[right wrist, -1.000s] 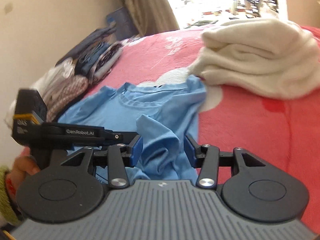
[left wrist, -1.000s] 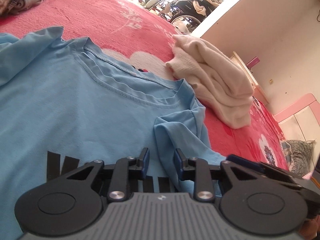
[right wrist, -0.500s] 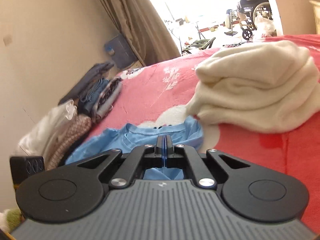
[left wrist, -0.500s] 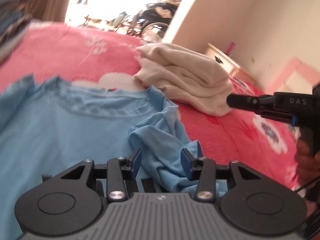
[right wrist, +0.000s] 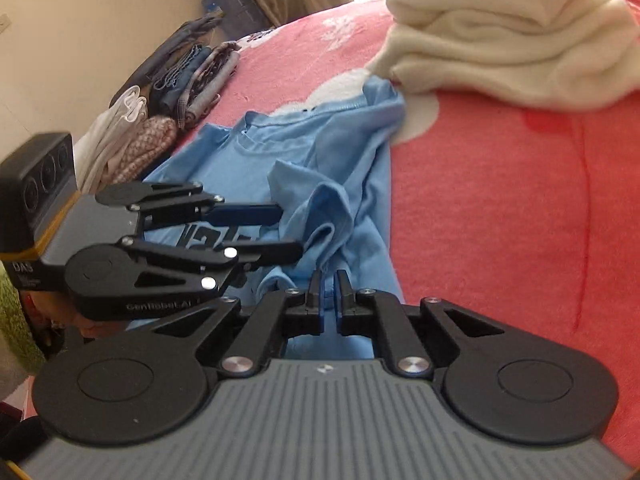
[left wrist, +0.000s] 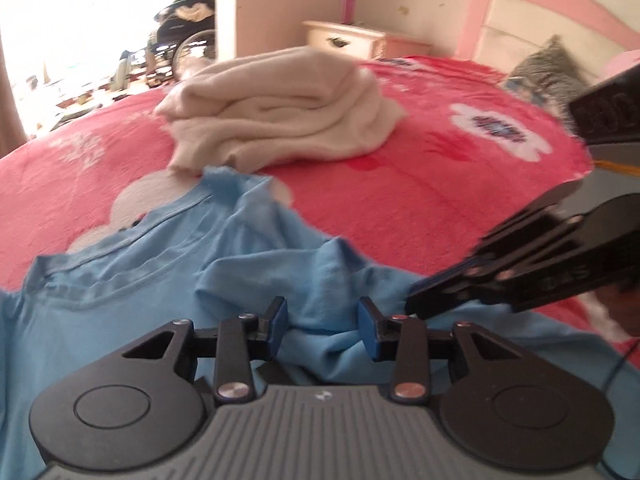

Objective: Fold clothes

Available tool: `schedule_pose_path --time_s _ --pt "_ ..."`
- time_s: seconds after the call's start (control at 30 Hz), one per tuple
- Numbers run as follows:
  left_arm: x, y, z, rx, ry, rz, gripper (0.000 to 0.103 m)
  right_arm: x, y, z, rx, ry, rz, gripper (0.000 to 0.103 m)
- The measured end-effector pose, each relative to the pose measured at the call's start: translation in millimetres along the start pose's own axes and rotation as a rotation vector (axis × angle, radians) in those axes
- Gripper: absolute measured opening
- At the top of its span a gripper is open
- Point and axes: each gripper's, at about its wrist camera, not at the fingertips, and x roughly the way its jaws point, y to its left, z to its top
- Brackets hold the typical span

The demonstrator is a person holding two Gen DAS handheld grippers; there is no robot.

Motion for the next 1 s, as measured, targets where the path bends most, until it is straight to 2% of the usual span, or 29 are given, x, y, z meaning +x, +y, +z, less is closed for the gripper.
schedule_pose_path --time_s 0.07,0.13,0.2,0.27,0.4,0.43,0.57,0.67,0.73,0.83,1.0 --pt "-1 -3 0 0.012 -0.006 -0.039 0.043 1 1 0 0.0 -0.009 -0.007 0.006" --pt "4 -7 -2 0.04 0.006 -0.024 0.042 3 1 -1 0.0 -0.018 -0.015 0.007" --pt "11 -4 -2 0.028 0.025 -0.003 0.036 4 2 -1 0.001 -0.027 -0.022 0.007" --pt "12 8 -1 -0.049 0.019 -0.021 0.026 3 2 -2 -0.002 -0.032 -0.026 0.007" --pt "4 34 2 -0.195 -0.018 -0.068 0.019 -4 2 -6 0.001 -0.039 -0.026 0.007" --pt "4 39 2 -0.219 -0.022 -0.074 0.014 -5 1 -8 0.003 -0.04 -0.026 0.007" --pt "4 58 0 -0.309 -0.025 -0.073 0.006 -9 1 -11 0.016 -0.051 -0.02 0.007" --pt "3 66 -5 -0.351 -0.019 -0.081 0.006 -9 0 -12 0.027 -0.06 -0.011 0.014" --pt "-1 65 -7 -0.343 -0.025 -0.097 0.01 -8 1 -11 0.033 -0.058 -0.006 0.028" --pt "-2 57 -9 -0.303 -0.028 -0.088 0.019 -4 1 -10 0.048 -0.049 -0.003 0.032" --pt "4 42 -8 -0.228 -0.039 -0.056 0.026 -1 2 -8 0.069 -0.042 0.005 0.032"
